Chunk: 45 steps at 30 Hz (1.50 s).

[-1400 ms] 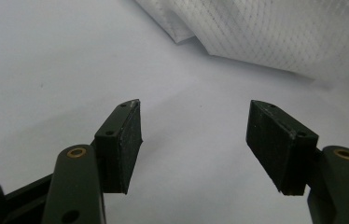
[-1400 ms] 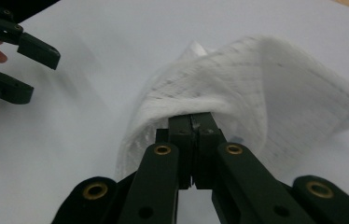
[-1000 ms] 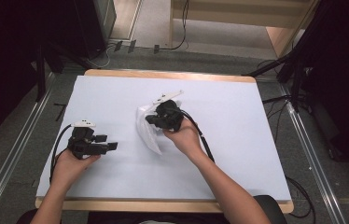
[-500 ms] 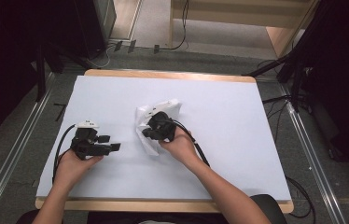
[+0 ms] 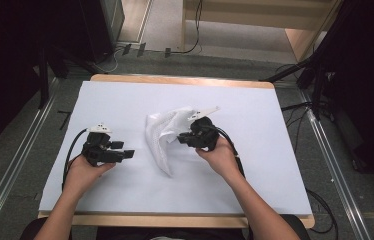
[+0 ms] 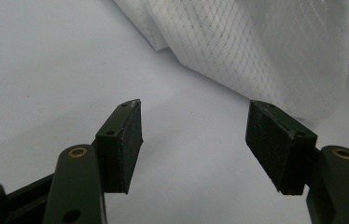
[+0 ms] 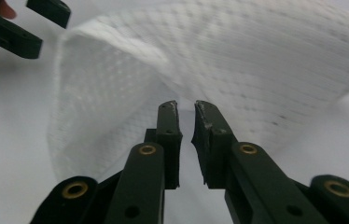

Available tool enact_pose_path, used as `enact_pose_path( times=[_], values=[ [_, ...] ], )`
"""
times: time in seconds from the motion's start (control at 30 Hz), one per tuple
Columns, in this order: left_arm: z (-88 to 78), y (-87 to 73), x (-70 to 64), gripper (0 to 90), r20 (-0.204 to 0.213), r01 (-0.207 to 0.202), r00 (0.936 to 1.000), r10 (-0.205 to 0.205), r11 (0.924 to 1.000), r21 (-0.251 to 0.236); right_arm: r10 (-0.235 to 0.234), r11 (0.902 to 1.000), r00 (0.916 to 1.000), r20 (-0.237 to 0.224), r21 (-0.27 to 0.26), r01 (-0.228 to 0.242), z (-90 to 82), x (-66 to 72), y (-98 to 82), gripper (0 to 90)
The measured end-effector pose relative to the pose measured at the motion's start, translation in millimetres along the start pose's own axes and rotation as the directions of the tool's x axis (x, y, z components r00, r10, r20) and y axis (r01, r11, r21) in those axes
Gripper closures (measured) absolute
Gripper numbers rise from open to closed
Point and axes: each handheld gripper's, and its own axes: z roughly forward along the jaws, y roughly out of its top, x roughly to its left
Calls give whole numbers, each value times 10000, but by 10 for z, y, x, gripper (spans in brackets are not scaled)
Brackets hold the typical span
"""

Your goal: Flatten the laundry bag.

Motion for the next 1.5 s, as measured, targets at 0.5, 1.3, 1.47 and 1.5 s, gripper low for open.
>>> enact_pose_path(
  times=[0.5,1.3,1.47,1.5],
  values=[
    [36,70,49,374,149,83,9999,-82,9999,-102,1440,9876,9815,1260,-808,-1345,-132,-690,77,670],
    [61,72,56,374,113,1,9999,-2,10000,87,2541,9664,9597,1196,77,-2569,527,-866,260,317],
    [77,72,42,374,107,-50,9999,50,10000,76,2616,9623,9612,874,533,-2667,558,-884,185,561],
    [77,73,41,374,99,-57,9999,56,9999,88,2572,9636,9633,766,544,-2616,545,-880,187,612]
  ],
)
